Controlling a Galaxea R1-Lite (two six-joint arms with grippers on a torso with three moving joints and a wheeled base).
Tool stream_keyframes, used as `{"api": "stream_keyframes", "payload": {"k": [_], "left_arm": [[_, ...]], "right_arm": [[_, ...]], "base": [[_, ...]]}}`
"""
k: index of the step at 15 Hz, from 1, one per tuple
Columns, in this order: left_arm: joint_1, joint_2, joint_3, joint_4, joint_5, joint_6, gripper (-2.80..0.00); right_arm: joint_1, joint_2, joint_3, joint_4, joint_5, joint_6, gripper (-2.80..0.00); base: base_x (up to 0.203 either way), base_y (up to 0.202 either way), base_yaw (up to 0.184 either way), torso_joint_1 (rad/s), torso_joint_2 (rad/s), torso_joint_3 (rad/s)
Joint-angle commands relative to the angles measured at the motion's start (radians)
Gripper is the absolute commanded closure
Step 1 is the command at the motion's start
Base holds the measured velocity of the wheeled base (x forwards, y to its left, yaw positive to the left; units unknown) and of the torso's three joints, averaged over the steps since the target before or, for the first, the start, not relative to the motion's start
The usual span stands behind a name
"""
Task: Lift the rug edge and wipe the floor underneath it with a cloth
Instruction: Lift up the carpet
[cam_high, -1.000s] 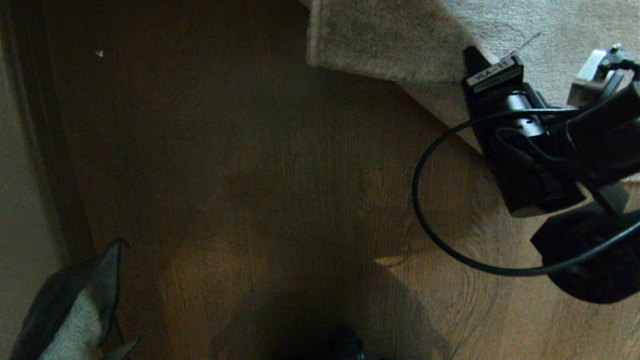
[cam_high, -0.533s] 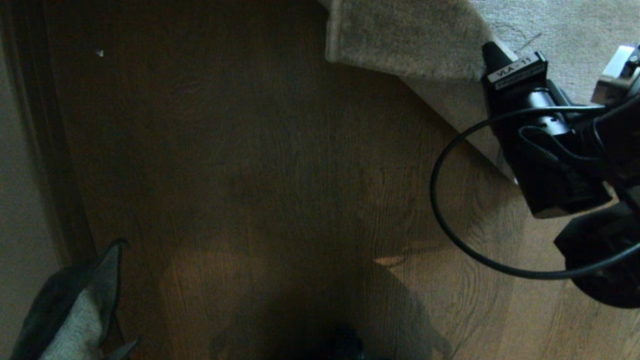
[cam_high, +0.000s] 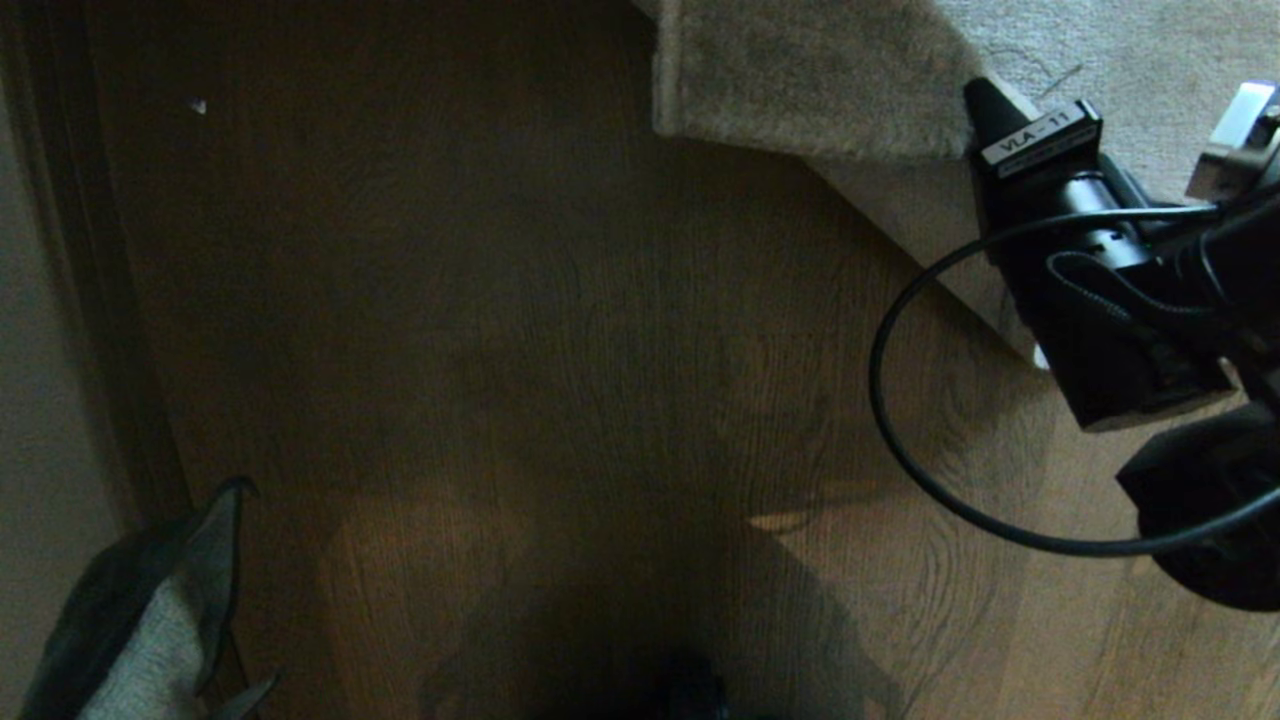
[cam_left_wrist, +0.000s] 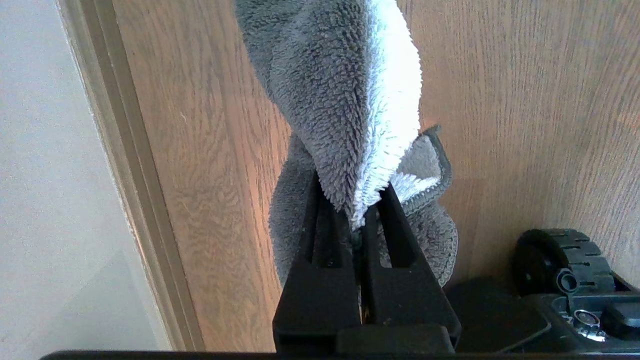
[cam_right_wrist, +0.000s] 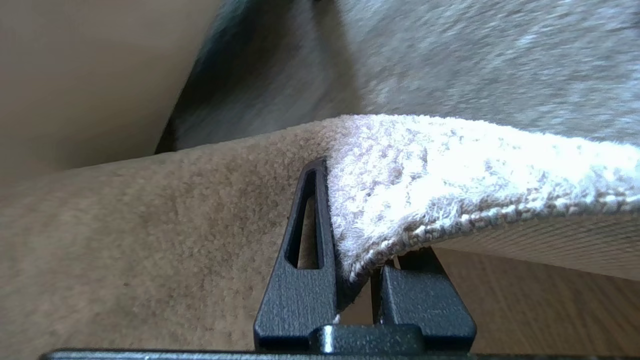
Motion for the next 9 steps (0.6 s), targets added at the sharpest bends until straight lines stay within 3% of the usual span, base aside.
{"api": "stream_keyframes", "payload": {"k": [1,5,9], "left_arm": [[0.0,0.0,0.0,-0.001,0.0,0.0,0.0],[0.0,0.0,0.0,-0.001,0.0,0.0,0.0],[0.0,0.0,0.0,-0.001,0.0,0.0,0.0]], "right_arm": [[0.004,0.001,-0.004,-0.05,0.038,0.001,0.0],[0.005,0.005,-0.021,-0.05,0.1,-0.009,0.0],[0.012,0.026,-0.06,-0.05,0.11,-0.034,0.0]], "base": [[0.0,0.0,0.0,0.0,0.0,0.0],[0.0,0.0,0.0,0.0,0.0,0.0],[0.0,0.0,0.0,0.0,0.0,0.0]]}}
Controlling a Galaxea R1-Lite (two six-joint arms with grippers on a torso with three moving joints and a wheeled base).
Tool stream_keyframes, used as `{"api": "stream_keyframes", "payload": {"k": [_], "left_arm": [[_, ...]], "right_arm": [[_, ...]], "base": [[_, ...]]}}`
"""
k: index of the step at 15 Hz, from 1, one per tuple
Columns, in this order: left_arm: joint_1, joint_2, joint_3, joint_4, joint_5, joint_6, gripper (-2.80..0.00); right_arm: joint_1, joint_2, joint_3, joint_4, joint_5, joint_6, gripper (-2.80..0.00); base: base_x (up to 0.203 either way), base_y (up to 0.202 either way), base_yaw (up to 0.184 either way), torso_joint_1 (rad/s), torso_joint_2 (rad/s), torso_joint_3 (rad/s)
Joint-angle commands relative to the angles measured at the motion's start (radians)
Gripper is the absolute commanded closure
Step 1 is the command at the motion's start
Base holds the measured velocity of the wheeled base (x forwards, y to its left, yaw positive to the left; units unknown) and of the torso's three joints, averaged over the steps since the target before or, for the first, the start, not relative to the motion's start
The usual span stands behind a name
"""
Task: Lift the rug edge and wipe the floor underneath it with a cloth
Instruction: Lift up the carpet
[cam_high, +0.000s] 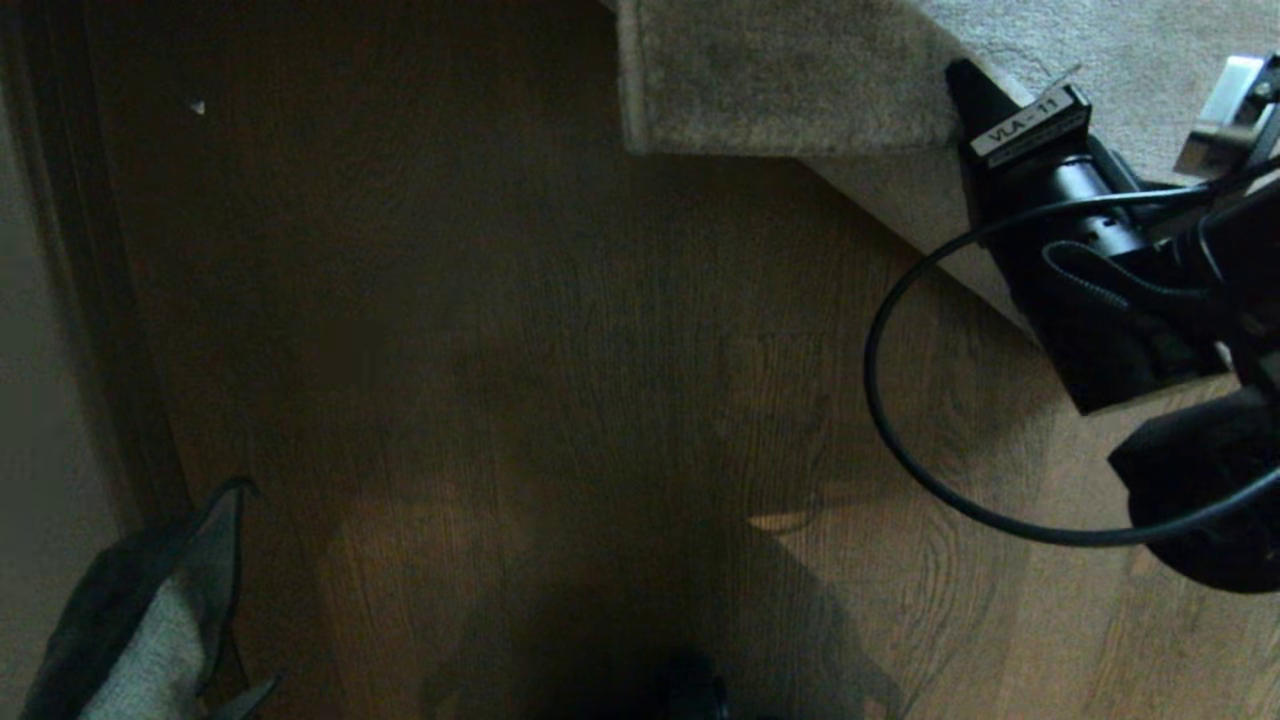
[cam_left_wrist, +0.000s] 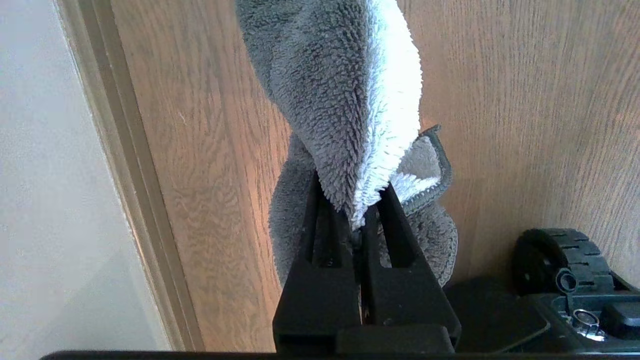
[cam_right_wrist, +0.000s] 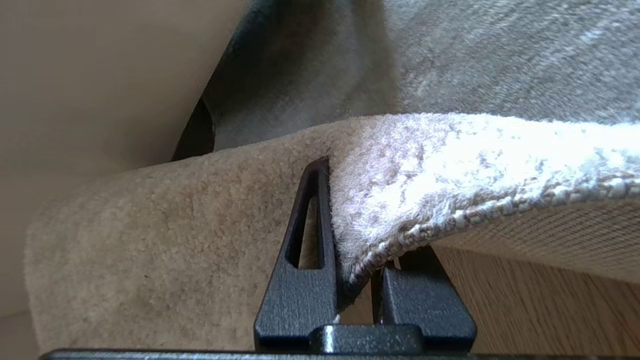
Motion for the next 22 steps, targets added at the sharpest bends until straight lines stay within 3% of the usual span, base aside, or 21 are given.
{"api": "stream_keyframes", "payload": {"k": [1,9,17,22], "left_arm": [[0.0,0.0,0.0,-0.001,0.0,0.0,0.0],[0.0,0.0,0.0,-0.001,0.0,0.0,0.0],[0.0,0.001,-0.018,0.05,-0.011,0.045,0.0],[0.0,0.004,-0.029,0.046,-0.035,0.142,0.0]], "right_arm": [[0.002,0.014,-0.016,-0.049,0.003,-0.001,0.0],[0.004,0.038,-0.04,-0.049,0.018,-0.014,0.0],[0.017,0.085,-0.07,-0.049,0.047,-0.013,0.0],[0.017,0.113,-0.098,-0.049,0.049,-0.008,0.0]], "base": [[0.0,0.0,0.0,0.0,0.0,0.0],[0.0,0.0,0.0,0.0,0.0,0.0],[0.0,0.0,0.0,0.0,0.0,0.0],[0.0,0.0,0.0,0.0,0.0,0.0]]}}
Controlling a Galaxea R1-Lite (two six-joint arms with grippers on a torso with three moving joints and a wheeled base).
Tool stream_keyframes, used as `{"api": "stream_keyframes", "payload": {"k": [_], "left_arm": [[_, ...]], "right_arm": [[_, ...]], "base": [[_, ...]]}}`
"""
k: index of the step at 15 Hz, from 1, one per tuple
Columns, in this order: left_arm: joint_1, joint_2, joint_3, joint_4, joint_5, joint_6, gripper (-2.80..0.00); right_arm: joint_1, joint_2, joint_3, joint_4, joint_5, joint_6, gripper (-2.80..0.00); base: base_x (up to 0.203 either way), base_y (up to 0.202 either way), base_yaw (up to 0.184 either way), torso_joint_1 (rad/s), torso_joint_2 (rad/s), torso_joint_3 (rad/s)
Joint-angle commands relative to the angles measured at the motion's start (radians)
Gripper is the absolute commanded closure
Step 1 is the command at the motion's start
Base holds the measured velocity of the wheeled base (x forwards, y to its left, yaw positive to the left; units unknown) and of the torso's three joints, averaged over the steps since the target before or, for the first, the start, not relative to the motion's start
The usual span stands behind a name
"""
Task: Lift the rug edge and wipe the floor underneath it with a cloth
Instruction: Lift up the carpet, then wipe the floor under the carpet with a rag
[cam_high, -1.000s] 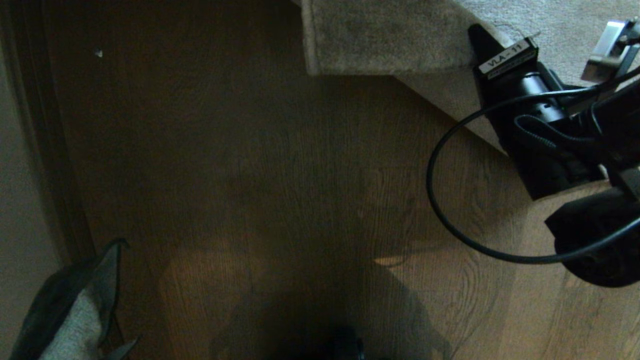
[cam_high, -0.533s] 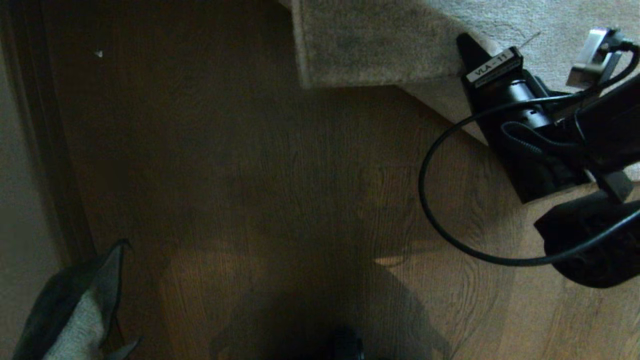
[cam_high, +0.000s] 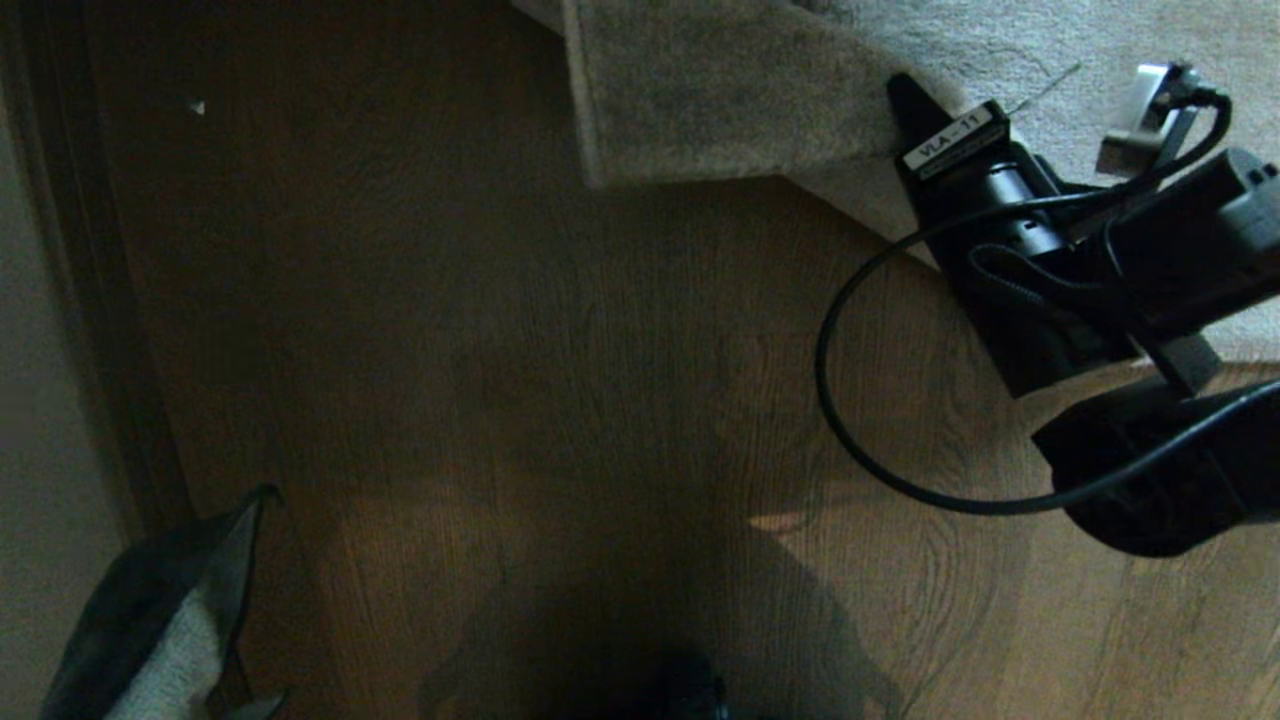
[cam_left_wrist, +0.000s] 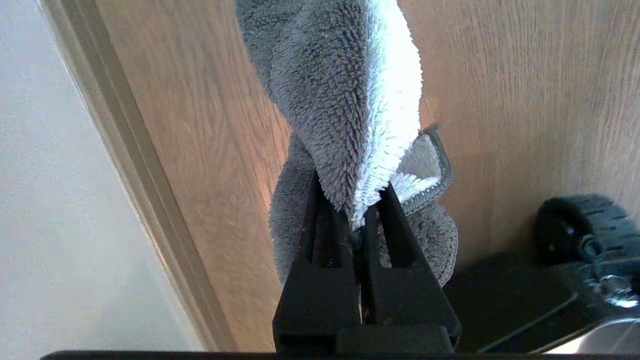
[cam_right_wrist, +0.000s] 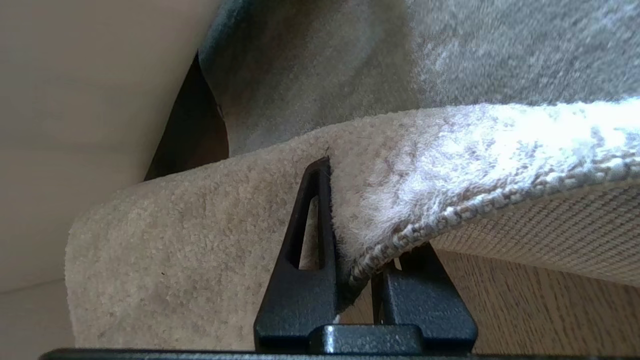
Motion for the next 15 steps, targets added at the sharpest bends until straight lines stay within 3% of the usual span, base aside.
{"api": "stream_keyframes", "payload": {"k": [1,3,7,9,11,15], "left_arm": [[0.0,0.004,-0.02,-0.001,-0.006,0.011,0.0],[0.0,0.004,-0.044,0.006,-0.045,0.011,0.0],[0.0,0.04,-0.039,0.018,-0.05,-0.003,0.0],[0.0,0.026,-0.032,0.028,0.002,-0.104,0.0],[0.0,0.0,-0.008,0.032,0.034,-0.139,0.0],[0.0,-0.001,-0.01,0.032,0.03,-0.075,0.0]], "right_arm": [[0.0,0.014,-0.003,-0.048,-0.001,0.005,0.0],[-0.001,0.02,-0.003,-0.048,-0.001,0.005,0.0],[0.0,0.027,-0.016,-0.048,-0.001,0.005,0.0],[0.0,0.032,-0.017,-0.048,0.0,0.006,0.0],[0.0,0.038,-0.02,-0.048,0.0,0.005,0.0],[0.001,0.044,-0.023,-0.048,0.0,0.002,0.0]], "base": [[0.0,0.0,0.0,0.0,0.0,0.0],[0.0,0.0,0.0,0.0,0.0,0.0],[0.0,0.0,0.0,0.0,0.0,0.0],[0.0,0.0,0.0,0.0,0.0,0.0],[0.0,0.0,0.0,0.0,0.0,0.0],[0.0,0.0,0.0,0.0,0.0,0.0]]}}
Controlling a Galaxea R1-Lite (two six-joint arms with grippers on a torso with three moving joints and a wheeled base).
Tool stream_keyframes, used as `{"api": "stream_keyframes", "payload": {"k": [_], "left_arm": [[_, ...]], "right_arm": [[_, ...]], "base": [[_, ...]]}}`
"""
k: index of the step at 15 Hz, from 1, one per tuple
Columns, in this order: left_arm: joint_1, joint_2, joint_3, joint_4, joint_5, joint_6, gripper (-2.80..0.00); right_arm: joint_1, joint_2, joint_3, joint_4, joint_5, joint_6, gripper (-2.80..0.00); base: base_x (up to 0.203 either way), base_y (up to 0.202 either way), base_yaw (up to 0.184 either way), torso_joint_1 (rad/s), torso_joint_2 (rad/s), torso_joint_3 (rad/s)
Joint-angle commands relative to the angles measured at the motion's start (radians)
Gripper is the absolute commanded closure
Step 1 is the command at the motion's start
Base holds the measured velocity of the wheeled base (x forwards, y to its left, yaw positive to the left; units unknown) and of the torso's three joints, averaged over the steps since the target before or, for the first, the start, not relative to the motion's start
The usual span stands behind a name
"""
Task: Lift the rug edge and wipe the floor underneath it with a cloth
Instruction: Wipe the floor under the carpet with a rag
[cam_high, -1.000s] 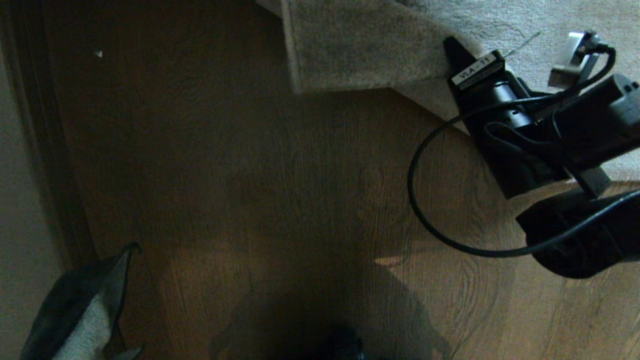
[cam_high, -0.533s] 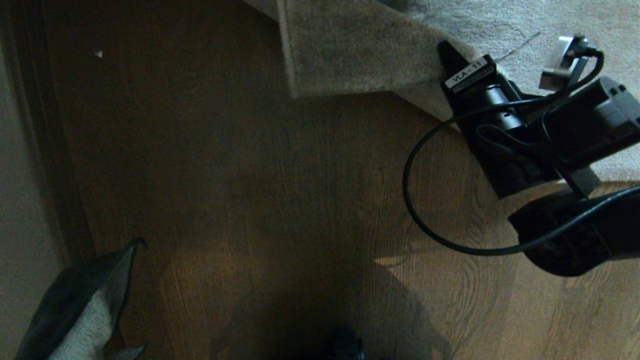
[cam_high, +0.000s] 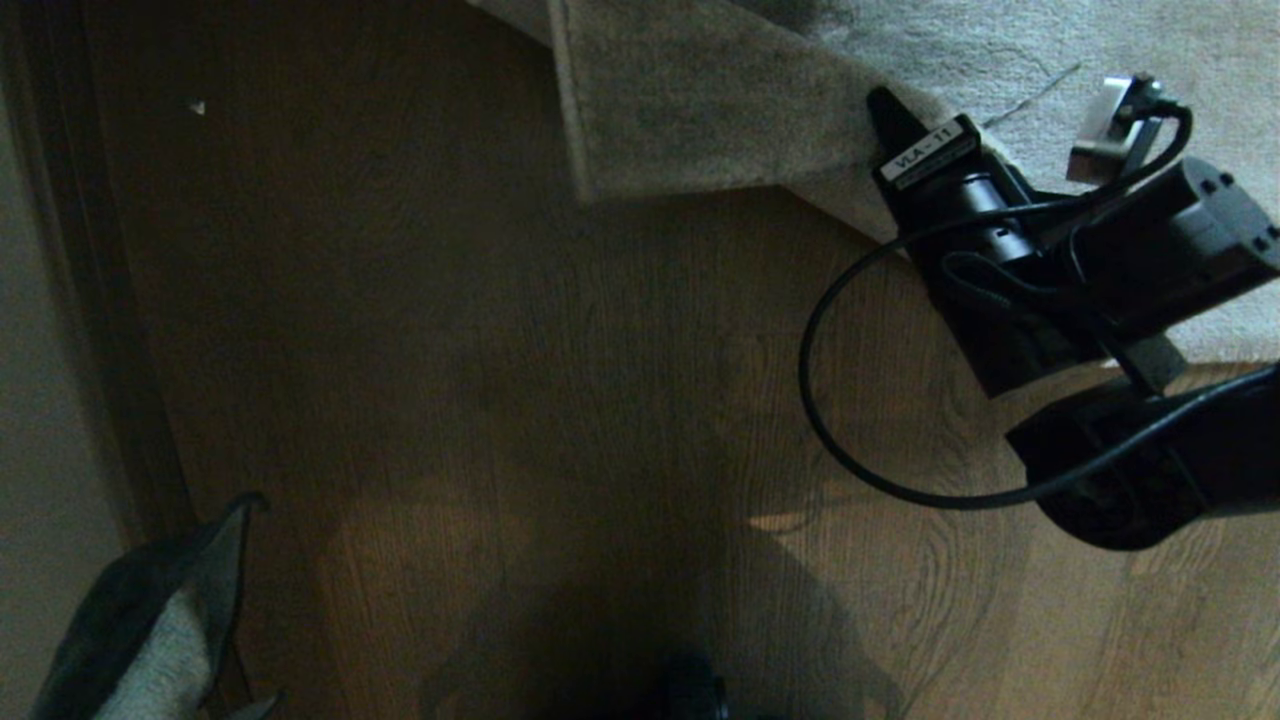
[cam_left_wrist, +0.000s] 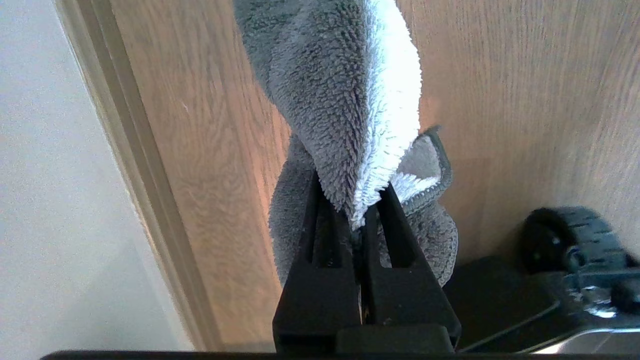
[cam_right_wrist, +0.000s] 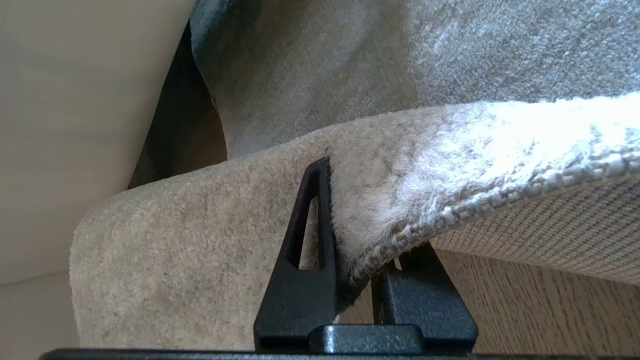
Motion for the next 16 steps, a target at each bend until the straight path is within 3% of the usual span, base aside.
{"api": "stream_keyframes", "payload": {"k": [1,2,9,13,16], "left_arm": [[0.0,-0.002,0.0,0.0,-0.013,0.033,0.0],[0.0,-0.002,-0.001,0.0,-0.023,0.08,0.0],[0.0,0.015,-0.043,0.014,-0.032,0.088,0.0],[0.0,0.299,-0.213,0.031,-0.064,0.094,0.0],[-0.003,0.509,-0.322,0.03,-0.168,0.096,0.0]], "right_arm": [[0.0,0.006,0.001,-0.048,-0.002,0.002,0.0],[0.0,0.008,0.0,-0.048,0.0,0.002,0.0],[-0.002,0.03,-0.018,-0.048,0.044,-0.002,0.0],[-0.003,0.063,-0.084,-0.048,0.044,-0.001,0.0],[-0.003,0.071,-0.1,-0.048,0.044,-0.002,0.0]], "base": [[0.0,0.0,0.0,0.0,0.0,0.0],[0.0,0.0,0.0,0.0,0.0,0.0],[0.0,0.0,0.0,0.0,0.0,0.0],[0.0,0.0,0.0,0.0,0.0,0.0],[0.0,0.0,0.0,0.0,0.0,0.0]]}}
